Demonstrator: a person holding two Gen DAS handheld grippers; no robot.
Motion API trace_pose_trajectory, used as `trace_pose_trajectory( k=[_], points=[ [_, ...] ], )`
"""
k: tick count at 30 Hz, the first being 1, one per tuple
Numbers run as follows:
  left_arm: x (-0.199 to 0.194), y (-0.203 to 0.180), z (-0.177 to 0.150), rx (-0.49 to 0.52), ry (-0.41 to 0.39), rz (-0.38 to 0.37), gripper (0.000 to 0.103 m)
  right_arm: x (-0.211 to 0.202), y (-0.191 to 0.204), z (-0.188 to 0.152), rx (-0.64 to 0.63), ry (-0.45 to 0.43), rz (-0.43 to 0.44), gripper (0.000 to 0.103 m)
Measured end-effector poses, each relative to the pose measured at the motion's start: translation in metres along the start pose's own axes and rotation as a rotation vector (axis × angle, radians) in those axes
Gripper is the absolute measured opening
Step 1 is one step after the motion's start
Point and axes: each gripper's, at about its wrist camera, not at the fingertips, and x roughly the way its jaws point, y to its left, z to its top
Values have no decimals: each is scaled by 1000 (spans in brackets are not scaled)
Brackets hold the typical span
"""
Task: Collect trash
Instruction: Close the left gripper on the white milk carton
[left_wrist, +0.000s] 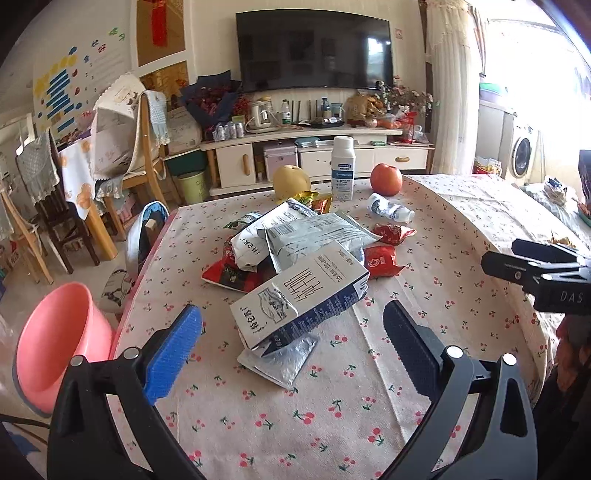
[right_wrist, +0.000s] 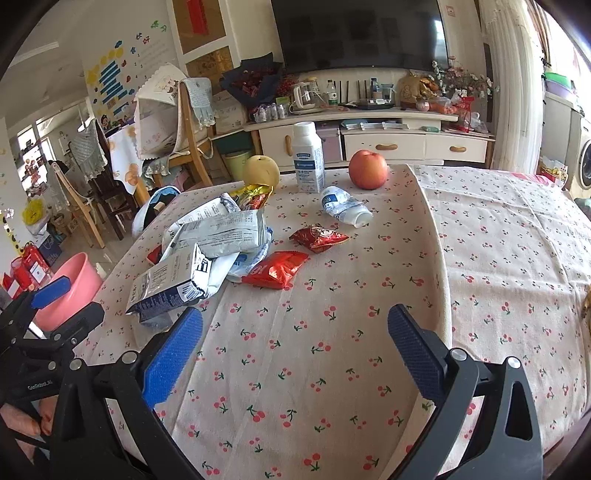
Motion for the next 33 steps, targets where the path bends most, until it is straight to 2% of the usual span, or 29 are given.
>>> trace_pose_trajectory(
  k=[10,20,21,22,23,33],
  points=[
    [54,5,7,216,86,-53,99,59,-43,36,122,71,72,99],
    [97,9,12,277,147,-135,99,138,-48,59,48,157,88,95],
    [100,8,11,286,149,-142,99,144,-47,59,44,166,89,93],
    [103,7,11,296,153,-145,99,150,-46,60,39,178,93,85],
    [105,5,10,308,156,-148,99,156,-46,60,36,187,99,80],
    [122,-1,14,342,161,-158,99,185,-39,62,-17,213,71,78]
  ],
)
